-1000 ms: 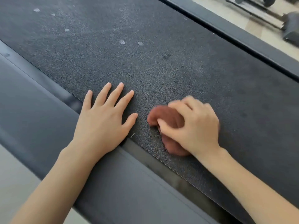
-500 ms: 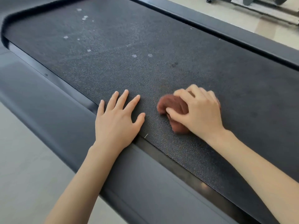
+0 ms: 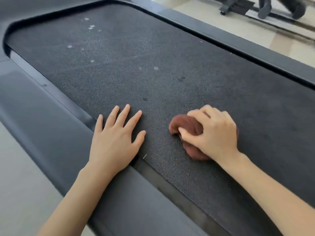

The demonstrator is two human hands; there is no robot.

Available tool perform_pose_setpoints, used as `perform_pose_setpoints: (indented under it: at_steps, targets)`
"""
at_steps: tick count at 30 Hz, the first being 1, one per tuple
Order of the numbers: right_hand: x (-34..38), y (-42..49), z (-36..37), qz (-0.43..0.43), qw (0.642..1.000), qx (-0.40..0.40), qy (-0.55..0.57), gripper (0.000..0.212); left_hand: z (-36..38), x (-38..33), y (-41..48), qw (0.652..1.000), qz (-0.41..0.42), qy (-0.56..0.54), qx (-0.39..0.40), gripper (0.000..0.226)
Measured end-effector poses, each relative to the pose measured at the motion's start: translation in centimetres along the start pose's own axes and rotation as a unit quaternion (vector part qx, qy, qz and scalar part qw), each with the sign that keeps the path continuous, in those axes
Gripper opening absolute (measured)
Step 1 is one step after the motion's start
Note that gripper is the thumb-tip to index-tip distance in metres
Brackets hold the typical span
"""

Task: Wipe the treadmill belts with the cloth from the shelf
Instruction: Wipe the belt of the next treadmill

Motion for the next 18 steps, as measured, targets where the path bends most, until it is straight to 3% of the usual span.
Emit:
perform_pose_setpoints:
  at_steps: [8, 13, 18]
  targets:
    - [-2.2, 8.9, 7.2, 0.062, 0.997, 0.029, -0.045, 0.045, -0.1, -0.2, 0.2, 1.000, -0.001, -0.007, 0.008, 0.075]
    - [-2.7, 5.9, 4.6, -0.020, 0.994, 0.105, -0.008, 0.048, 0.2, 0.1, 0.6, 0.999, -0.003, -0.008, 0.034, 0.079]
    - [-6.7, 4.5, 2.4, 0.015, 1.000, 0.017, -0.006, 0.048, 0.7, 0.7, 1.7, 1.000, -0.006, -0.004, 0.031, 0.072]
Point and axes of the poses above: each hand's wrist, its own y-axis towards the middle knuckle, its own z-axis out of the palm, x = y × z, the point moved 6 cm from there along y, towards the middle knuckle, and after that the axes turned 9 degrees about -x, right-handed, at the moved point
